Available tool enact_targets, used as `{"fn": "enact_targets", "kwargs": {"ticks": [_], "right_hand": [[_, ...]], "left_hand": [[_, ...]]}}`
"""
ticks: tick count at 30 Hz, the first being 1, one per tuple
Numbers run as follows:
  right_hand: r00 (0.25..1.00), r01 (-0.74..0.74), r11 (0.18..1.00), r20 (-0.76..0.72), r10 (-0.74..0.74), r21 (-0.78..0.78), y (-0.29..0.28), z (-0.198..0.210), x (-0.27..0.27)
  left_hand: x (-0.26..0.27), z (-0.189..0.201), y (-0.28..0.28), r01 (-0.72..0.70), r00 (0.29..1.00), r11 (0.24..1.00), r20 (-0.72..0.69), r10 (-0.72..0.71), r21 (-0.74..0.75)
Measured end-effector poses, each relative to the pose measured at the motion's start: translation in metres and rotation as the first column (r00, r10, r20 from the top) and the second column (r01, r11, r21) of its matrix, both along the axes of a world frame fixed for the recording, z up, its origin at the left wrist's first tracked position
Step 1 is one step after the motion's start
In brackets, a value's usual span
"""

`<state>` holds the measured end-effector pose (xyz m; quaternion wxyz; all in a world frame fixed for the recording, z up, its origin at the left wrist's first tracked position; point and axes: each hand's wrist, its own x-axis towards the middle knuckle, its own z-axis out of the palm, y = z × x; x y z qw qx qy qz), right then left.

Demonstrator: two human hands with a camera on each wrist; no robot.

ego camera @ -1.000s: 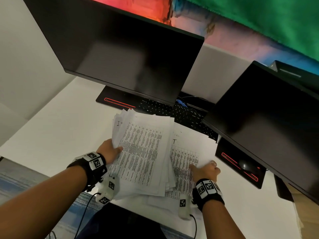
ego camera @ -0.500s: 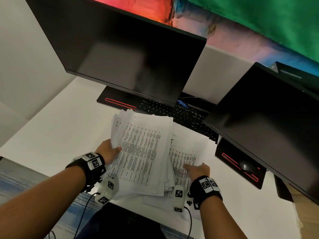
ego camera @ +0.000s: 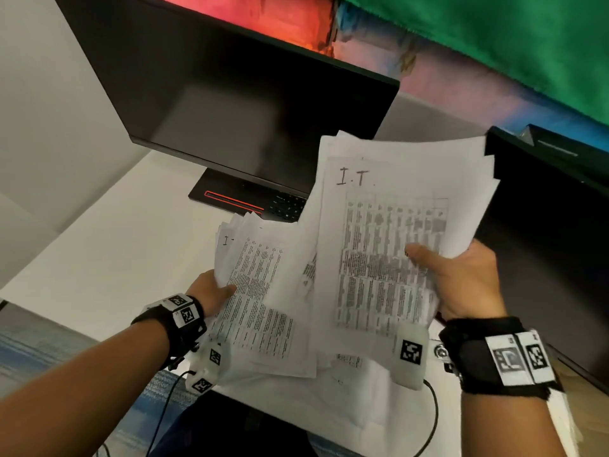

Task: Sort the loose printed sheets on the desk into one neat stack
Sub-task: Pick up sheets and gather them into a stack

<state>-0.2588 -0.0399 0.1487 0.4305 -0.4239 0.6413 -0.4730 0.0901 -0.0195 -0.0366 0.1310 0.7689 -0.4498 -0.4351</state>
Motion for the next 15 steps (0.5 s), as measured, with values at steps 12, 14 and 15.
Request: {"fn": "enact_targets", "kwargs": {"ticks": [12,14,15], "right_hand": [[0.943,0.05,0.83,-0.299,0.143,0.556,-0.008,-0.183,0.062],[0.913,0.002,0.822,-0.336,0.23,0.569,-0.001,-0.193,0.067],[0.894,-0.056,0.823,-0.338,0.293,0.565,0.003,-0.197,0.072]], "left_hand": [[0.0,0.002,-0.004,-0.114,0.989,0.992,-0.086,0.117,0.047],[0.001,-0.001,-0.005,-0.135,0.985,0.989,-0.099,0.14,0.06],[0.001,-0.002,-0.006,-0.131,0.985,0.989,-0.102,0.137,0.064]]}}
